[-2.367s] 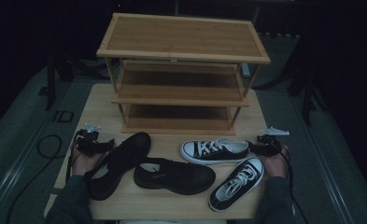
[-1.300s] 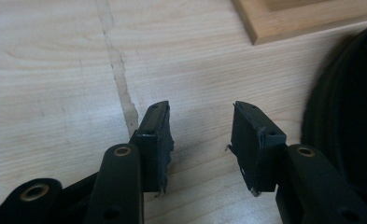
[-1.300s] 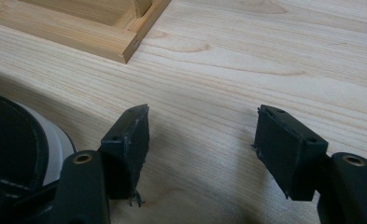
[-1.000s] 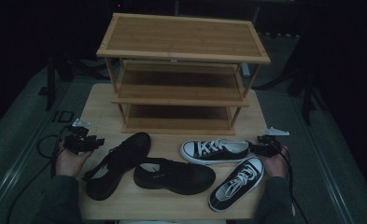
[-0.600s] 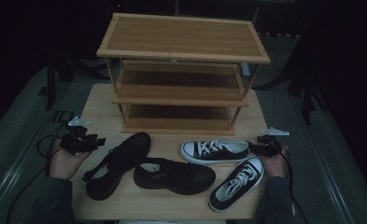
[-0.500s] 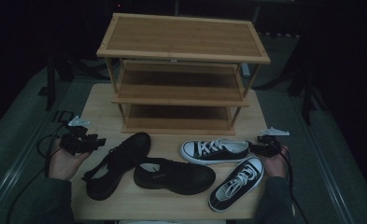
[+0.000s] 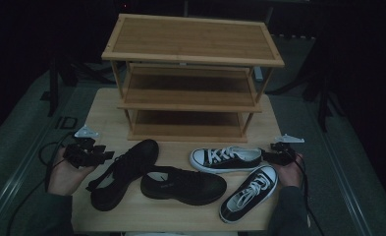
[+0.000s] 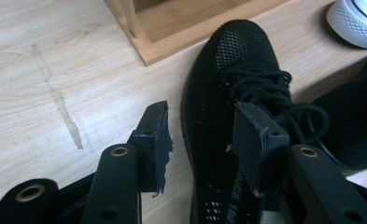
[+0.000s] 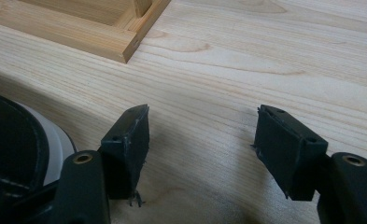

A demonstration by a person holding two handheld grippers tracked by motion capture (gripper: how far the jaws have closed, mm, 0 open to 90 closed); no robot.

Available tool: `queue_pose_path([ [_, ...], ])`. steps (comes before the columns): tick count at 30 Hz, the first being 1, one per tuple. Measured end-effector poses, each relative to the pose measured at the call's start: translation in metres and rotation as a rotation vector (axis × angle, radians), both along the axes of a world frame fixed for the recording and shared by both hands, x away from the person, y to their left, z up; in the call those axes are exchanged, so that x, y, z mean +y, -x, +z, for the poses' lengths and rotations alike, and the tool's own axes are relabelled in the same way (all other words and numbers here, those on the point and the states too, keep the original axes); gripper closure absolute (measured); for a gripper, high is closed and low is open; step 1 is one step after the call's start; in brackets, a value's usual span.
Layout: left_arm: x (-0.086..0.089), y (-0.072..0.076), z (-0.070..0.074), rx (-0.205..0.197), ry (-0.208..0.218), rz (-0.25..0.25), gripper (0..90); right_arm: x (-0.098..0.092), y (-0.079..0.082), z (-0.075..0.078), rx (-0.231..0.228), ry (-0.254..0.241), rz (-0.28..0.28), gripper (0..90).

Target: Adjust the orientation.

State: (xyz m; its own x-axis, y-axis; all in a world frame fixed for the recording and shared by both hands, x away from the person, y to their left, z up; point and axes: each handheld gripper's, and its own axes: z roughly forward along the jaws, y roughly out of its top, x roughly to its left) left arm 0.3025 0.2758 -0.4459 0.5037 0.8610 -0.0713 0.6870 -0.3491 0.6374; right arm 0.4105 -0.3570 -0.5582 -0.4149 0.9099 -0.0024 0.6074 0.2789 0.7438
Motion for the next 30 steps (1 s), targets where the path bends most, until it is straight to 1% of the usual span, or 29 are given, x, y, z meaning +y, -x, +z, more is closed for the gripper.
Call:
queue_pose_path([
  [3, -0.002, 0.003, 0.000, 0.007, -0.011, -0.008, 55.6, 0.000, 0.000, 0.000, 0.000, 0.000, 0.000, 35.4],
  [8, -0.004, 0.008, 0.002, 0.015, -0.018, -0.026, 54.9, 0.000, 0.000, 0.000, 0.000, 0.000, 0.000, 35.4],
  [12, -0.003, 0.014, 0.005, 0.022, -0.005, -0.040, 54.9, 0.000, 0.000, 0.000, 0.001, 0.001, 0.000, 35.3],
  [14, -0.003, 0.015, 0.005, 0.026, -0.008, -0.043, 54.9, 0.000, 0.000, 0.000, 0.000, 0.001, 0.000, 35.3],
  [19, -0.005, 0.021, 0.002, 0.049, -0.022, -0.058, 54.9, 0.000, 0.000, 0.000, 0.000, 0.001, 0.000, 35.3],
  [21, -0.006, 0.022, -0.001, 0.054, -0.033, -0.057, 54.8, 0.000, 0.000, 0.000, 0.001, 0.001, 0.000, 35.4],
  [26, -0.008, 0.021, -0.007, 0.071, -0.042, -0.060, 55.1, 0.000, 0.000, 0.000, 0.001, 0.001, 0.000, 35.3],
  [27, -0.012, 0.020, -0.011, 0.082, -0.063, -0.066, 55.1, 0.000, 0.000, 0.000, 0.001, 0.001, 0.000, 35.3],
  [28, -0.013, 0.019, -0.012, 0.086, -0.075, -0.068, 55.4, 0.000, 0.000, 0.000, 0.001, 0.001, 0.000, 35.4],
  [29, -0.016, 0.017, -0.016, 0.098, -0.100, -0.071, 55.9, 0.000, 0.000, 0.000, 0.000, 0.001, 0.000, 35.3],
  [30, -0.017, 0.016, -0.017, 0.104, -0.110, -0.072, 56.3, 0.000, 0.000, 0.000, 0.001, 0.001, 0.000, 35.4],
])
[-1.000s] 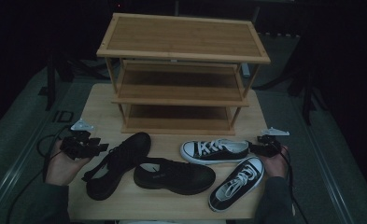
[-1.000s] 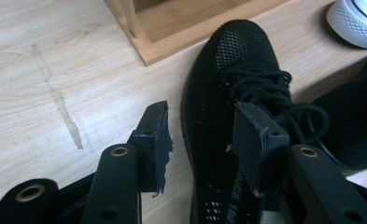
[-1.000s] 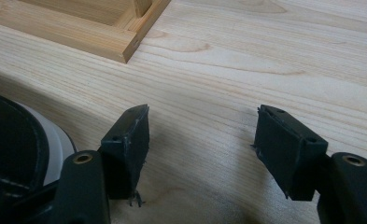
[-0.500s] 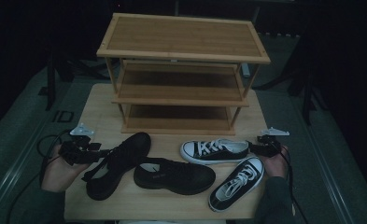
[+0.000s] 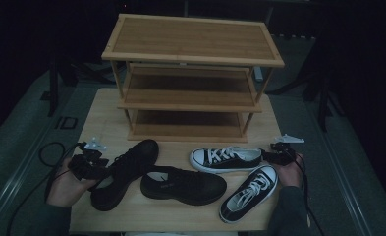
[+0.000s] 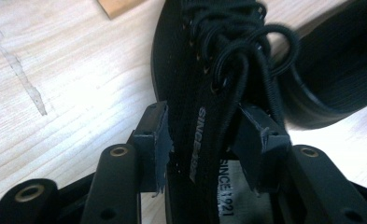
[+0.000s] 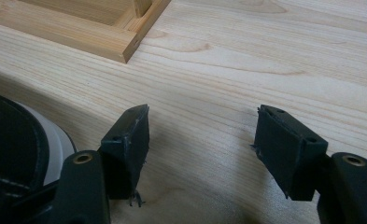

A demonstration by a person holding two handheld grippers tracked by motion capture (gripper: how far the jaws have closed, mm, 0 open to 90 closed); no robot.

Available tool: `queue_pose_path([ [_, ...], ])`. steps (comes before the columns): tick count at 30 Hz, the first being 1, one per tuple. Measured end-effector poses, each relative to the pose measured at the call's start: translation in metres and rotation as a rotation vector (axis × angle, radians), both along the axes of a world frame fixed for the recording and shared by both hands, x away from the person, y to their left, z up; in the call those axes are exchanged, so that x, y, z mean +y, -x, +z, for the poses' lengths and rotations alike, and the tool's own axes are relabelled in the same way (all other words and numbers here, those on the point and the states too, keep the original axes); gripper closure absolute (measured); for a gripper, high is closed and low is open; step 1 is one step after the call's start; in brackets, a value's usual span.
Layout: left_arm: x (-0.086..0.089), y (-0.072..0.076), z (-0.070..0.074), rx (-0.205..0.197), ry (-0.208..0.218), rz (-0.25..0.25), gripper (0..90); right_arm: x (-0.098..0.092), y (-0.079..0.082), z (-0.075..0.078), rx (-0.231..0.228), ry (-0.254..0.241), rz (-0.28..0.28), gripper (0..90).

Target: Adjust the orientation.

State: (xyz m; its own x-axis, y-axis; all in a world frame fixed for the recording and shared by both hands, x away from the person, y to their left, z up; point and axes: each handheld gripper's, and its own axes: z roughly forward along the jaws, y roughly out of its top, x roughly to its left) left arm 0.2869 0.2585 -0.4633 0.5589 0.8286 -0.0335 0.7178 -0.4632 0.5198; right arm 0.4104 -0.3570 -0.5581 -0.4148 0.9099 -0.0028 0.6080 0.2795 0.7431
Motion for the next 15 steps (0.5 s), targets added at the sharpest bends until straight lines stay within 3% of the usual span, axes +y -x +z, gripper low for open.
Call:
queue_pose_path([
  [10, -0.008, -0.015, -0.014, 0.053, -0.047, 0.001, 60.2, 0.000, 0.000, 0.000, 0.000, 0.000, 0.000, 35.4],
  [11, -0.011, -0.018, -0.017, 0.058, -0.068, -0.001, 62.3, 0.000, 0.000, 0.000, -0.001, -0.001, 0.000, 35.3],
  [15, -0.011, -0.019, -0.017, 0.052, -0.081, 0.011, 68.7, 0.000, 0.000, 0.000, -0.001, -0.001, 0.000, 35.4],
])
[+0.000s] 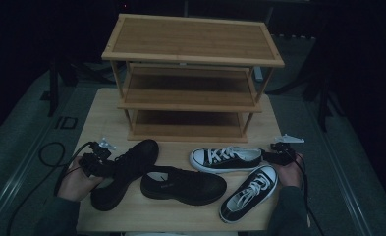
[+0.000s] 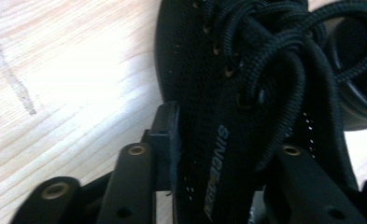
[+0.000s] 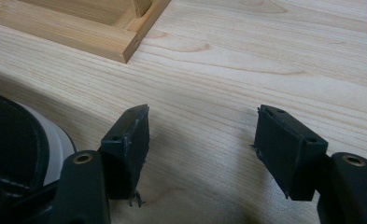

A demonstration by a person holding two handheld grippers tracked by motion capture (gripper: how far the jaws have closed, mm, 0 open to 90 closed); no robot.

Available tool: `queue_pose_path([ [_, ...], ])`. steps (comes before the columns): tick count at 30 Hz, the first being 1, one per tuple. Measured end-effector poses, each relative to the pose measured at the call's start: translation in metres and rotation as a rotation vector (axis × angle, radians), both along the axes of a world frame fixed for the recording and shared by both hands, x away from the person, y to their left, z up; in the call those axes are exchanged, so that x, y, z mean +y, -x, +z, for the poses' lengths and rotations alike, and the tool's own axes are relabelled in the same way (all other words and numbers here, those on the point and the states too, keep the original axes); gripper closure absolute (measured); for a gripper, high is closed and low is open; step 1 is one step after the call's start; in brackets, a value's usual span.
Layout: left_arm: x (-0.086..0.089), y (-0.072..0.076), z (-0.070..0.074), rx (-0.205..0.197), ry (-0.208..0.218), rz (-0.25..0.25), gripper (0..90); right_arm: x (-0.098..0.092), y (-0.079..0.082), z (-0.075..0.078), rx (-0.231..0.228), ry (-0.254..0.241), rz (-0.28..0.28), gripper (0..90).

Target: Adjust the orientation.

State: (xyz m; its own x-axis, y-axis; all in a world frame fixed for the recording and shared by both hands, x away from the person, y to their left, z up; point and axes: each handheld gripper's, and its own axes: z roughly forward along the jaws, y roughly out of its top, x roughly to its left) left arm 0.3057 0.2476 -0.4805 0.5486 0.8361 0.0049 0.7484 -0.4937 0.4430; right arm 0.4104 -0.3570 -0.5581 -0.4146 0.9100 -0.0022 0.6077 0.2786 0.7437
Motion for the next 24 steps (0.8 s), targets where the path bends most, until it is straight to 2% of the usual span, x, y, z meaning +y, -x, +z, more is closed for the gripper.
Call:
queue_pose_path([
  [5, -0.0015, 0.0016, 0.0010, -0.014, -0.015, 0.008, 82.0, 0.0000, 0.0000, 0.0000, 0.000, 0.000, 0.000, 35.3],
  [8, -0.0019, 0.0019, 0.0015, -0.019, -0.017, 0.017, 85.8, 0.0000, 0.0000, 0.0000, 0.000, 0.000, 0.000, 35.3],
  [13, 0.0012, 0.0018, 0.0016, -0.012, 0.023, 0.042, 87.4, 0.0000, 0.0000, 0.0000, 0.000, 0.000, 0.000, 35.3],
  [24, 0.0053, -0.0005, 0.0033, -0.019, 0.062, 0.081, 88.0, 0.0000, 0.0000, 0.0000, 0.000, 0.000, 0.000, 35.3],
])
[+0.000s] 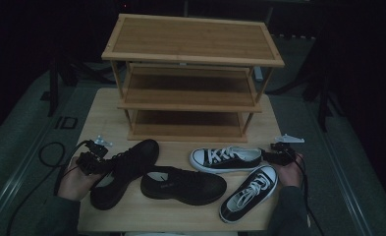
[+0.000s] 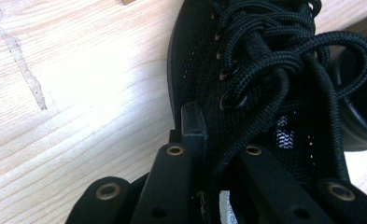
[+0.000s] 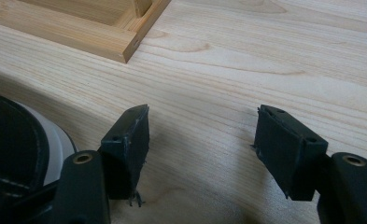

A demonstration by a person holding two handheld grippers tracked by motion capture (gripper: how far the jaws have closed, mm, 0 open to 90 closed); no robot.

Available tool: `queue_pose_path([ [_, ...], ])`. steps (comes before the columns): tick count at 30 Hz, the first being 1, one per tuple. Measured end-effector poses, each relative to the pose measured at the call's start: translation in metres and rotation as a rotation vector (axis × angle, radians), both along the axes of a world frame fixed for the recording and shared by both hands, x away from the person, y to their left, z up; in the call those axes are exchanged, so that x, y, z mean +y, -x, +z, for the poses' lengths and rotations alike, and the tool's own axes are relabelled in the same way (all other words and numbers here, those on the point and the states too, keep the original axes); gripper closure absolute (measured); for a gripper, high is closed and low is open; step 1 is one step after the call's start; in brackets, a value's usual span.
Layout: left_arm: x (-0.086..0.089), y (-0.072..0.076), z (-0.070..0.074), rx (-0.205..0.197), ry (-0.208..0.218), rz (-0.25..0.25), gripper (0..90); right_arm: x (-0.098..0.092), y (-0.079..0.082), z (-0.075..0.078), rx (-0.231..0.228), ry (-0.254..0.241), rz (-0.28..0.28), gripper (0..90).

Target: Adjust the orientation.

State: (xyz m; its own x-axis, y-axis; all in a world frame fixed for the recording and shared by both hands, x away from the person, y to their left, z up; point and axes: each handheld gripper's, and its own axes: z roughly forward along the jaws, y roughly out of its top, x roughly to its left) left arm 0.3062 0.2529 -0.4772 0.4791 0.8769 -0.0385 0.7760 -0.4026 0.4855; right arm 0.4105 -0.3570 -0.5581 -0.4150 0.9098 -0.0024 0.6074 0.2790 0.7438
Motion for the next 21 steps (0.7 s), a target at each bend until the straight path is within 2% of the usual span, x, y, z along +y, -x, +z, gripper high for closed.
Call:
queue_pose_path([
  [8, 0.001, -0.007, 0.007, -0.028, 0.006, 0.034, 88.0, 0.000, 0.000, 0.000, 0.000, 0.000, 0.000, 35.3],
  [12, 0.000, -0.012, 0.010, -0.040, 0.023, 0.046, 87.9, 0.000, 0.000, 0.000, 0.000, 0.000, 0.000, 35.4],
  [21, -0.009, -0.030, 0.015, -0.060, 0.023, 0.063, 87.9, 0.000, 0.000, 0.000, 0.000, -0.001, 0.000, 35.3],
])
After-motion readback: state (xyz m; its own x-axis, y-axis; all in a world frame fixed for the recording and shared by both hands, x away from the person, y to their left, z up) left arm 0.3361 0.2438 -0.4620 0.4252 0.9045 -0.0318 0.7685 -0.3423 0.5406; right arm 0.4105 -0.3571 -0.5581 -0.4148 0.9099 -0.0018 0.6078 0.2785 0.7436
